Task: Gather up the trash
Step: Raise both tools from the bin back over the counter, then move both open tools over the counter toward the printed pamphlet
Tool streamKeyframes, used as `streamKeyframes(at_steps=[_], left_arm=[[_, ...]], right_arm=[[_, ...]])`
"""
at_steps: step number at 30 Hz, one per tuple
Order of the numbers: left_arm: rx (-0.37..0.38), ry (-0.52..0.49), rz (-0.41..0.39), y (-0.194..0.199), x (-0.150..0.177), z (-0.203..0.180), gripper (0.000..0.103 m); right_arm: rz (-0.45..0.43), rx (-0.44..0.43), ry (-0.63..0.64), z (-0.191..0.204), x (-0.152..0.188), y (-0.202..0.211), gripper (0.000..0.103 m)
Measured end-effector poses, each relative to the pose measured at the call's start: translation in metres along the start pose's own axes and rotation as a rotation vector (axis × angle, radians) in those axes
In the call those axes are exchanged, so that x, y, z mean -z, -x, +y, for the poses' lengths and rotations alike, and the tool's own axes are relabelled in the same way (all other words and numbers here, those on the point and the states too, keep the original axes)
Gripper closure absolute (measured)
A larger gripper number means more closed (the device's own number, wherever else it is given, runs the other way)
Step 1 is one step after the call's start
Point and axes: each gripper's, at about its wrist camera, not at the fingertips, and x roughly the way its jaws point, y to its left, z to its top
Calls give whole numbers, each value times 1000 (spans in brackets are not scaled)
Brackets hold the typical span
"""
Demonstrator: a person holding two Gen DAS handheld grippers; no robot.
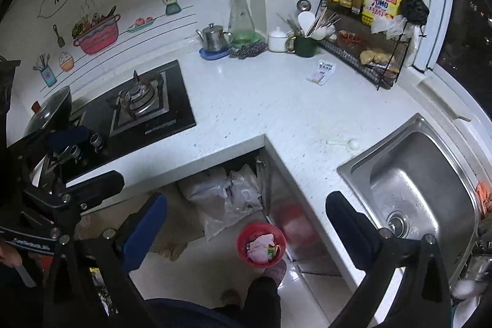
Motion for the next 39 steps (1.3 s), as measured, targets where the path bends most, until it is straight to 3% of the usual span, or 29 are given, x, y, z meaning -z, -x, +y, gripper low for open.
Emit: streamKeyframes(at_steps=[9, 22, 34, 39], left_arm=[[-5, -45, 20, -42, -38, -7, 0], [9, -81, 63, -142, -143, -19, 0], [54, -118, 155, -260, -227, -50, 0], [28, -134, 200, -312, -252, -57, 0]], right_arm=[[-7, 11, -27, -25, -24, -17, 1], [16, 8, -80, -96, -97, -74, 1], [76, 35, -141, -179, -147, -124, 1], [110, 26, -155, -211, -163, -157, 1]])
